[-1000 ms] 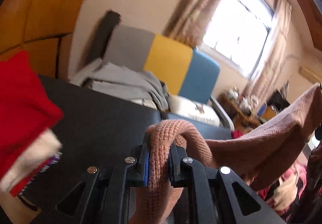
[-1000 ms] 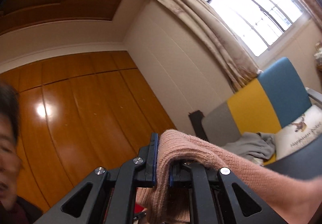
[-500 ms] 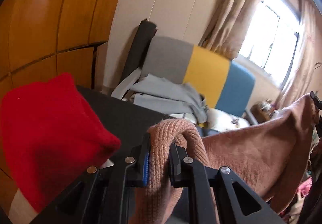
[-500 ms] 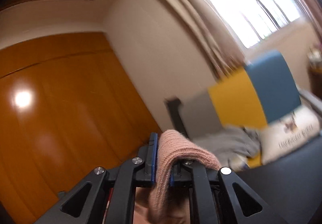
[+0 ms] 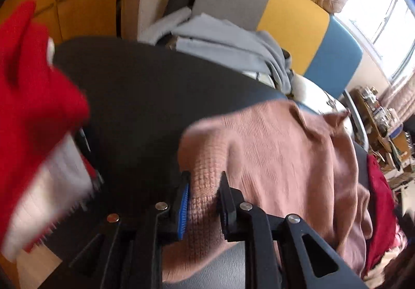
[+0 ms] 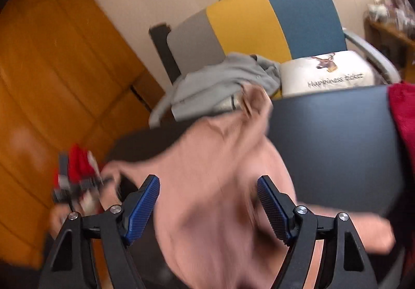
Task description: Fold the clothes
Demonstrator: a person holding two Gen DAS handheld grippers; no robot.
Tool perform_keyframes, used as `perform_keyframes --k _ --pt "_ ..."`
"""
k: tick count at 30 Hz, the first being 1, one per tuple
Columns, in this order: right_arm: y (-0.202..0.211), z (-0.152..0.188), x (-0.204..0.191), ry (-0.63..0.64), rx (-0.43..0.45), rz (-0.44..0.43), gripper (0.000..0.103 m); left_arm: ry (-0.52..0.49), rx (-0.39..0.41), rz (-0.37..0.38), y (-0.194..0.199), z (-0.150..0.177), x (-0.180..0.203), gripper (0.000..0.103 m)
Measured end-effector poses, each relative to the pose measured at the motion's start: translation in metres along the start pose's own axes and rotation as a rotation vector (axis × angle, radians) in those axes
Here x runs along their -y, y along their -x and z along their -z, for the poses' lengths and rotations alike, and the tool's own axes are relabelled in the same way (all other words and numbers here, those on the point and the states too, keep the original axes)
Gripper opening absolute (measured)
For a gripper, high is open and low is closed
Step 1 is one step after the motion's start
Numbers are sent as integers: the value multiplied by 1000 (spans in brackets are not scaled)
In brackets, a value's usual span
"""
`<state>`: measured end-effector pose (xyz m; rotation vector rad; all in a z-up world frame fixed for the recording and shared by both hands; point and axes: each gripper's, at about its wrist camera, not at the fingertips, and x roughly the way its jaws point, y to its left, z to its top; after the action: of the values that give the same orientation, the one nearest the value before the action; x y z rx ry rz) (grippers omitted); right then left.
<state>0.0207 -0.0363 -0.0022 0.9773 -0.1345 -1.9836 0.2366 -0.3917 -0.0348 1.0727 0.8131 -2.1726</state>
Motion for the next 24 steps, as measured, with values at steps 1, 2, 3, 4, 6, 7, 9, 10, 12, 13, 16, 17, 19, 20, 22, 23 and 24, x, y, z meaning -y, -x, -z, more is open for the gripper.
perform_keyframes --k 1,2,3,4,6,7,9,10,12,13,16,17,19,20,22,23,24 --pt "6 17 -6 32 -2 15 79 -4 -5 27 2 10 1 18" --pt "13 35 -15 73 -8 43 79 -8 -10 53 3 20 2 18" --pt "18 51 -20 108 -13 70 79 -12 -15 80 5 31 3 18" --pt "17 62 -22 130 -17 95 79 -14 -21 114 6 41 5 18" --pt "16 83 -24 172 -30 144 79 -6 -35 198 8 61 12 20" --pt "11 92 -23 185 -53 165 79 6 -42 245 7 70 18 21" --pt "-4 108 -19 213 -107 217 79 -15 -50 285 6 87 32 21" --pt "-10 116 -18 235 -132 236 78 -42 -37 277 7 92 39 21" --pt "-23 121 -18 279 -139 259 72 -95 -12 245 9 100 52 21" --pt "-29 119 -19 299 -135 271 61 -120 -2 206 8 101 55 21" --pt "-57 111 -20 327 -218 271 7 -99 -56 116 -5 90 51 19" --pt "-61 108 -20 321 -241 250 7 -79 -56 117 -5 84 47 19" --pt "-54 95 -22 292 -220 191 7 -66 -23 130 2 77 41 19" --pt "-42 81 -21 256 -174 146 7 -72 -9 143 6 76 41 20" --pt "-11 45 -12 168 -51 70 7 -74 2 179 9 79 41 21" --pt "-1 29 -3 130 1 57 7 -76 -6 195 8 81 42 21" --pt "9 9 9 90 57 52 7 -84 -22 209 5 85 45 21"
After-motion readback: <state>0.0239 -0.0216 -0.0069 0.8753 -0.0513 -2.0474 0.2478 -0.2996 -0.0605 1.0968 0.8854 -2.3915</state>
